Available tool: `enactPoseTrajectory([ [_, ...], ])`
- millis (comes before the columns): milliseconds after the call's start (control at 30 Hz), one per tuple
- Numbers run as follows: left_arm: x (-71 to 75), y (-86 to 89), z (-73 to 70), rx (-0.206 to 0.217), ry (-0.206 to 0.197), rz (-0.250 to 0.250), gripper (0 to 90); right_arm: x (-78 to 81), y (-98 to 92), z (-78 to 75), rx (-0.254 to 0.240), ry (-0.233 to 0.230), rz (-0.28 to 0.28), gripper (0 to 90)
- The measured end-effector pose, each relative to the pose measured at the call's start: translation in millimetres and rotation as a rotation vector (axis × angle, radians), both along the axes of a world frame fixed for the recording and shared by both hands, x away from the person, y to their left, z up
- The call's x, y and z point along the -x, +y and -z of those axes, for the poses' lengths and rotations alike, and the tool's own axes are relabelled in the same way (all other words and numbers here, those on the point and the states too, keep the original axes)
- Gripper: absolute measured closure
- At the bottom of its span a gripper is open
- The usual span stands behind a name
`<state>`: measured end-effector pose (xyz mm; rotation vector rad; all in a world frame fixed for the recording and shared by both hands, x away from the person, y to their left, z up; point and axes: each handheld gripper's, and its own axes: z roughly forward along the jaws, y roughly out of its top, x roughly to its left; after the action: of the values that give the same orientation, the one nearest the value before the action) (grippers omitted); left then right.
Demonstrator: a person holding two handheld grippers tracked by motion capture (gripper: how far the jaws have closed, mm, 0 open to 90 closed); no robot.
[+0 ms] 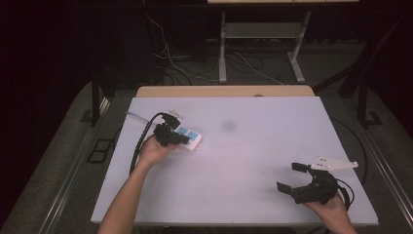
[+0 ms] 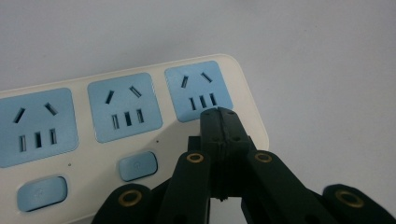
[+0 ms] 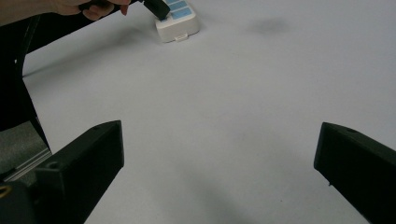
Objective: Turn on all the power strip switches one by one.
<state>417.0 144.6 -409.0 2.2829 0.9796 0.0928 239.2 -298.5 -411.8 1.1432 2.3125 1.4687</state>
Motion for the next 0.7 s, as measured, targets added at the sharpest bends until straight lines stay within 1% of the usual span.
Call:
enactPoseTrajectory([
  [133,0.1,0.5,-1.1,-0.022,-0.017,0.003,89.7,-0.2,-0.2,0.2,-0.001,-0.001,0.002,1.6],
  [233,0.5,2.4,-4.1,-0.004,-0.023,0.0,89.7,-0.3,-0.5,0.2,-0.001,-0.001,0.001,1.5],
  [400,1.6,4.9,-11.8,-0.006,-0.031,0.003,89.7,-0.8,-0.9,0.5,0.0,-0.001,0.003,1.6],
  [567,1.4,11.2,-18.9,0.004,-0.048,-0.012,89.7,-0.5,-0.2,0.6,0.001,0.001,0.003,1.6],
  [700,1.6,16.3,-21.0,0.009,-0.051,-0.024,89.7,-0.8,0.0,0.8,0.002,0.001,0.003,1.5],
])
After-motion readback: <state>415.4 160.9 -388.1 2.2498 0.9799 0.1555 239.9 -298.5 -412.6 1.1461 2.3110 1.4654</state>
